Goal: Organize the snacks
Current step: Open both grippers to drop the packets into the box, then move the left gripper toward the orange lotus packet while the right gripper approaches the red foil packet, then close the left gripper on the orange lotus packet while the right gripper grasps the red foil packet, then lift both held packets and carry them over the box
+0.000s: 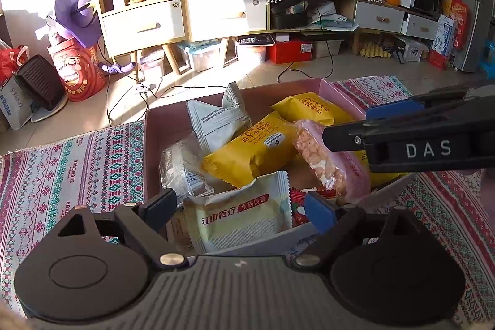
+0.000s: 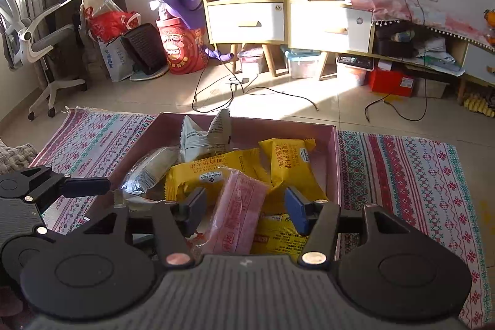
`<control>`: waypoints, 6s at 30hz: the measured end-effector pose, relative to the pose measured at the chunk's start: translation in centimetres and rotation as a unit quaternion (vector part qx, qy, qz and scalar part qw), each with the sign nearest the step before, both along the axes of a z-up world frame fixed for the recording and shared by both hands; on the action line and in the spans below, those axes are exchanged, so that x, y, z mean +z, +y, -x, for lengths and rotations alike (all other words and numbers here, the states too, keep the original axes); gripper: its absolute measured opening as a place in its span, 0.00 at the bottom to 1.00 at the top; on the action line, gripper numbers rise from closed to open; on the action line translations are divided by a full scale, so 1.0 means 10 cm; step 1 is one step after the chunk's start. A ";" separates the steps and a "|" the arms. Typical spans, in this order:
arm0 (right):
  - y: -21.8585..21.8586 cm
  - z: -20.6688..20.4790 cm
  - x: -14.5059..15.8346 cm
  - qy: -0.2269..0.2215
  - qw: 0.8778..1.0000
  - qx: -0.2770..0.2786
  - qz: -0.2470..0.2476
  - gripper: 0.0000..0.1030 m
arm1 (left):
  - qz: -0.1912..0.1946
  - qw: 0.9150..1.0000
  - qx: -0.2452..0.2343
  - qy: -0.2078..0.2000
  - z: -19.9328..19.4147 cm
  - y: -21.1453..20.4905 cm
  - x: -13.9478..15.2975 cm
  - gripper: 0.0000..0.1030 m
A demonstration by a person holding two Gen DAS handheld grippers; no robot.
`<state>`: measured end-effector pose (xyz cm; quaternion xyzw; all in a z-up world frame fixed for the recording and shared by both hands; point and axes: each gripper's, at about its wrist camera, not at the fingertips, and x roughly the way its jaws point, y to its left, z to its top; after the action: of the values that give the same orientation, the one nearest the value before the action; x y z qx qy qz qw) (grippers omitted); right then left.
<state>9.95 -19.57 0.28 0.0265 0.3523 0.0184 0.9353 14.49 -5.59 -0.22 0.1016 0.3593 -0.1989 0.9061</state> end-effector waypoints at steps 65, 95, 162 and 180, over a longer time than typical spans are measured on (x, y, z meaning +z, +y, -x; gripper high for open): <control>0.12 1.00 -0.32 0.047 0.995 0.083 0.041 0.86 | 0.001 0.995 -0.085 0.049 1.15 0.25 -0.29 1.00; 0.09 0.65 -0.47 0.078 0.995 0.057 0.021 0.55 | 0.001 0.995 -0.087 0.045 1.02 -0.18 -0.45 0.67; -0.02 0.06 0.04 -0.003 1.000 0.003 0.003 0.27 | 0.051 0.997 0.049 -0.004 0.14 0.19 0.14 0.44; -0.10 -0.26 -0.07 -0.002 0.998 -0.037 -0.042 0.27 | 0.042 0.996 0.074 0.003 -0.16 0.15 0.03 0.44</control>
<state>12.55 -20.54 -0.42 0.0785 0.3485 -0.0010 0.9340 16.12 -4.11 0.06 0.0361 0.3596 -0.1462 0.9209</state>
